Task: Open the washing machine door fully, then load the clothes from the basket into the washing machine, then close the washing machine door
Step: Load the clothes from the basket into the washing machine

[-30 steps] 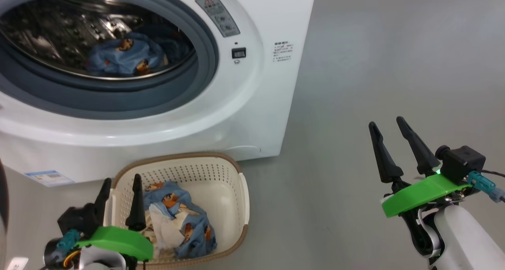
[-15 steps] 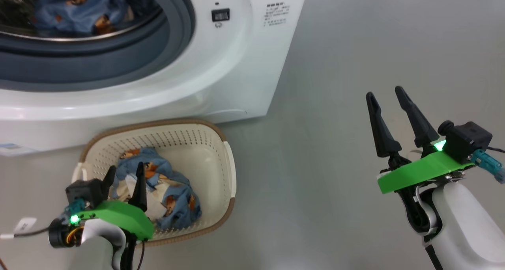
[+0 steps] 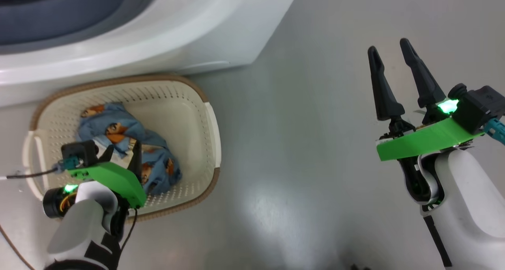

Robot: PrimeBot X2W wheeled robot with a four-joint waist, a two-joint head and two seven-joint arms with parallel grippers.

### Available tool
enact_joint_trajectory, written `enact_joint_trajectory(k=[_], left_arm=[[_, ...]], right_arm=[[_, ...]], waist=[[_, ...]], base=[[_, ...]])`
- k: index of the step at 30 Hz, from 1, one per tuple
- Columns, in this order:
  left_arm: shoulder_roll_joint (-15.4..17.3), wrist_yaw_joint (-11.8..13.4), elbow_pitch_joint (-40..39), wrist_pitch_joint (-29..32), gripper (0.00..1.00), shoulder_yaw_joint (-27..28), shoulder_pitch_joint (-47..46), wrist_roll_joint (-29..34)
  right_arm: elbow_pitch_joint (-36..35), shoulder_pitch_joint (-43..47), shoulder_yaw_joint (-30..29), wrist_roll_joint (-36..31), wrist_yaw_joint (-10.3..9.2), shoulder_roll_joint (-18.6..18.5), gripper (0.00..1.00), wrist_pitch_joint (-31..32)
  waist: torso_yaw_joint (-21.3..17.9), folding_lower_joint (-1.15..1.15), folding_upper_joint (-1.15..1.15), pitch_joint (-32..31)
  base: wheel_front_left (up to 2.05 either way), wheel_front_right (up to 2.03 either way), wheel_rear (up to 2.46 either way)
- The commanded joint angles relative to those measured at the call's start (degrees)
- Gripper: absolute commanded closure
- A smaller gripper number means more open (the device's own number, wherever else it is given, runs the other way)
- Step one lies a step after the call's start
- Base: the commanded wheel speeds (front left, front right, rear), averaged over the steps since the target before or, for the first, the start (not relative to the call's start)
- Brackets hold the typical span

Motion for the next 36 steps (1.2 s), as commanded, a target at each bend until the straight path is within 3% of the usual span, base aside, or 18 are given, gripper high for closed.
enact_joint_trajectory(k=[1, 16, 28, 36], left_arm=[[1.8, -0.3, 1.0, 0.5, 0.00, 1.0, -0.7, -1.3], [5.2, 0.6, 8.5, 4.7, 0.00, -0.3, -9.2, -3.6], [7.9, 6.3, 9.9, 10.2, 0.00, -0.6, -14.1, -3.8], [8.5, 6.8, 10.1, 12.0, 0.00, -1.4, -15.3, -3.8]], right_arm=[[-1.6, 0.3, 0.8, -0.4, 0.26, 0.4, 0.00, -0.5], [-4.3, -1.6, 0.2, -1.0, 0.26, 1.3, 0.00, -0.5], [-5.7, -2.2, 0.7, -1.3, 0.26, 2.5, 0.00, -0.5], [-6.0, -1.0, 0.2, -1.8, 0.26, 1.9, 0.00, -0.5]], waist=[[-2.0, 0.00, 0.00, 5.4], [-5.0, 0.00, 0.00, 14.9], [-6.7, 0.00, 0.00, 20.8], [-7.1, 0.00, 0.00, 21.3]], base=[[0.00, 0.00, 0.00], [0.00, 0.00, 0.00], [0.00, 0.00, 0.00], [0.00, 0.00, 0.00]])
